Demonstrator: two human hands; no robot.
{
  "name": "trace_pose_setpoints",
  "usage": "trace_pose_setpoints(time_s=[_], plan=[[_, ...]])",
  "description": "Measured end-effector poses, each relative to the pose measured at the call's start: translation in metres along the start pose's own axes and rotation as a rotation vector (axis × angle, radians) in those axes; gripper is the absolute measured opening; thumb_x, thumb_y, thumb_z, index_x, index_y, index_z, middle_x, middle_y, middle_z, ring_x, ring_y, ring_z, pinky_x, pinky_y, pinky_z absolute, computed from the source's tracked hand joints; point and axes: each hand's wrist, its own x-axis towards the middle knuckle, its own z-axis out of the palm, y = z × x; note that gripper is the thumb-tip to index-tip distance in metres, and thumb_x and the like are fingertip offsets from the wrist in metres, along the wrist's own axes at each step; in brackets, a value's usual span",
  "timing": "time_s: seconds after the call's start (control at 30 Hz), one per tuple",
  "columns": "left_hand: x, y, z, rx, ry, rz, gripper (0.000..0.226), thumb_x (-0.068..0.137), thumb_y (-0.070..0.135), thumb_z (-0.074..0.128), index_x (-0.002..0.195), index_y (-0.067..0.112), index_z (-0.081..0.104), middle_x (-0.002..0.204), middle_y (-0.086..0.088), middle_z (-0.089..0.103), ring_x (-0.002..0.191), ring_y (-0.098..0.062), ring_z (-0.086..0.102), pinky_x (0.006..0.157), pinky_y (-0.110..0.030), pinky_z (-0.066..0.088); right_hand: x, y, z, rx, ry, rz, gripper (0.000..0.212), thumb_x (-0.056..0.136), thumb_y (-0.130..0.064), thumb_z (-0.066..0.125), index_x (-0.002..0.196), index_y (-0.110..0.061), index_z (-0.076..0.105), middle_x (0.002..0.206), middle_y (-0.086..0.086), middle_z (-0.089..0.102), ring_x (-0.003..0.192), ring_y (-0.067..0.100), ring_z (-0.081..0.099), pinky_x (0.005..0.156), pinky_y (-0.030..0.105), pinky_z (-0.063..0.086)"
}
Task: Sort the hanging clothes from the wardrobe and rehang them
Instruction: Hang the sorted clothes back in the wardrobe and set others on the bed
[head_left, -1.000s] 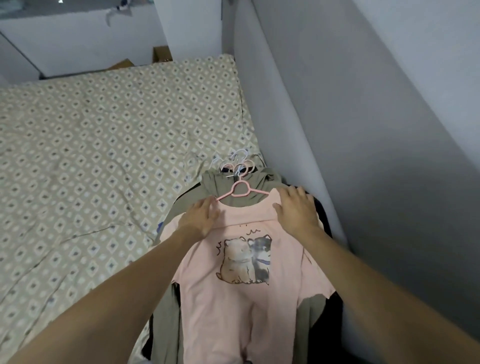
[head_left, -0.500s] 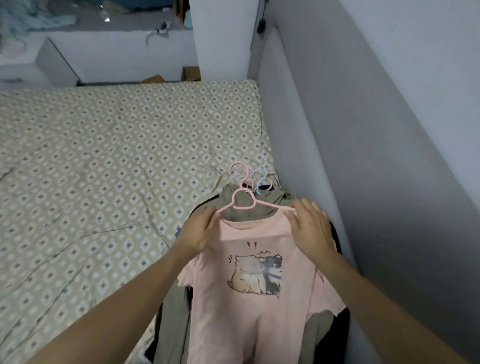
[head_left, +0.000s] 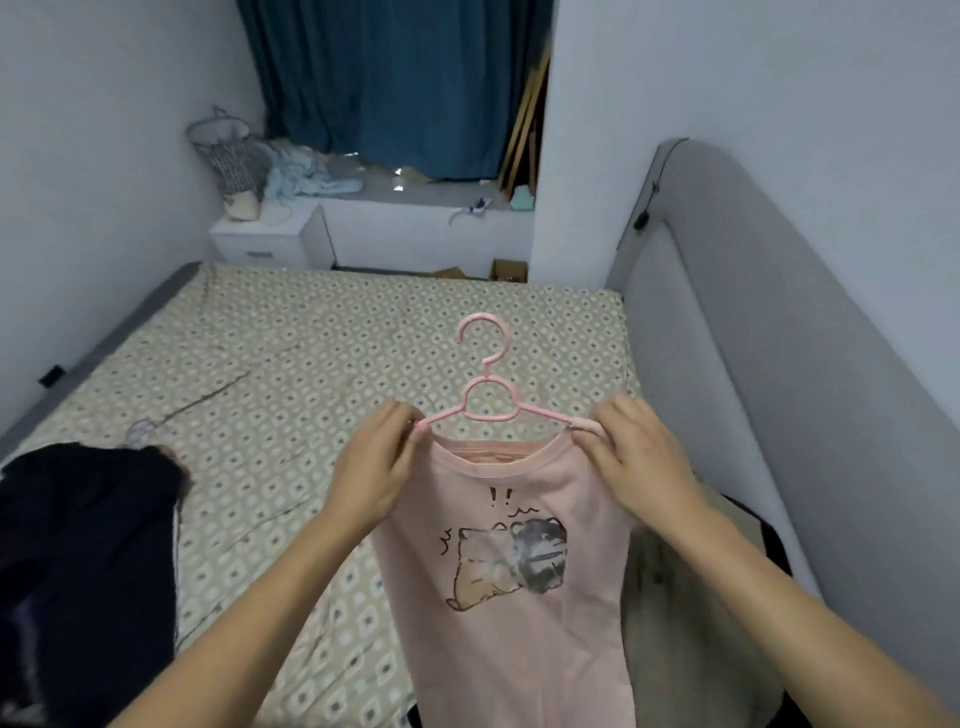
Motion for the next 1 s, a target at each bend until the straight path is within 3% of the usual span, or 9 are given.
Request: trace_pose_setpoints(time_s=[0.23, 0.47, 0.63, 0.8, 1.0], plan=[[-0.069, -0.008, -0.147, 0.242, 0.292, -0.172, 0.013, 0.108, 0.038, 0.050, 0.103, 0.028, 0.056, 0.097, 0.013, 0.053, 0.087, -0.011, 0.052, 0.075, -0.039, 0.048, 0.058, -0.133, 0.005, 0.133, -0.116, -0.255, 0.025, 0.100, -0.052, 0.056, 0.094, -0.029, 0.048, 0.085, -0.004, 0.067, 0.082, 0.029, 0.064, 0.065, 0.040, 0.043], [-0.201, 0.012, -0.238, 0.473, 0.540, -0.410, 0.021, 0.108, 0.044, 0.047, 0.102, 0.029, 0.059, 0.095, 0.016, 0.051, 0.087, -0.009, 0.051, 0.073, -0.034, 0.045, 0.066, -0.256, 0.032, 0.377, -0.258, -0.656, 0.031, 0.104, -0.055, 0.046, 0.086, -0.029, 0.050, 0.081, -0.013, 0.054, 0.080, 0.015, 0.056, 0.073, 0.043, 0.049], [-0.316, 0.037, -0.271, 0.577, 0.712, -0.610, 0.021, 0.104, 0.042, 0.048, 0.098, 0.025, 0.059, 0.092, 0.020, 0.045, 0.087, -0.009, 0.048, 0.072, -0.033, 0.038, 0.029, -0.346, 0.055, 0.513, -0.378, -0.895, 0.025, 0.102, -0.049, 0.054, 0.090, -0.028, 0.053, 0.084, -0.013, 0.056, 0.079, 0.013, 0.055, 0.070, 0.043, 0.050], [-0.428, 0.063, -0.299, 0.642, 0.805, -0.818, 0.030, 0.105, 0.047, 0.042, 0.095, 0.023, 0.056, 0.093, 0.012, 0.049, 0.089, -0.015, 0.051, 0.078, -0.044, 0.048, -0.029, -0.446, 0.069, 0.607, -0.446, -1.091, 0.020, 0.101, -0.041, 0.059, 0.087, -0.029, 0.051, 0.080, -0.014, 0.055, 0.075, 0.012, 0.055, 0.065, 0.043, 0.049], [-0.546, 0.095, -0.326, 0.740, 0.940, -0.991, 0.033, 0.107, 0.049, 0.041, 0.098, 0.025, 0.061, 0.094, 0.013, 0.048, 0.088, -0.010, 0.052, 0.079, -0.038, 0.047, -0.117, -0.551, 0.083, 0.700, -0.550, -1.207, 0.022, 0.098, -0.036, 0.066, 0.084, -0.030, 0.050, 0.070, -0.015, 0.057, 0.067, 0.008, 0.055, 0.057, 0.037, 0.046]])
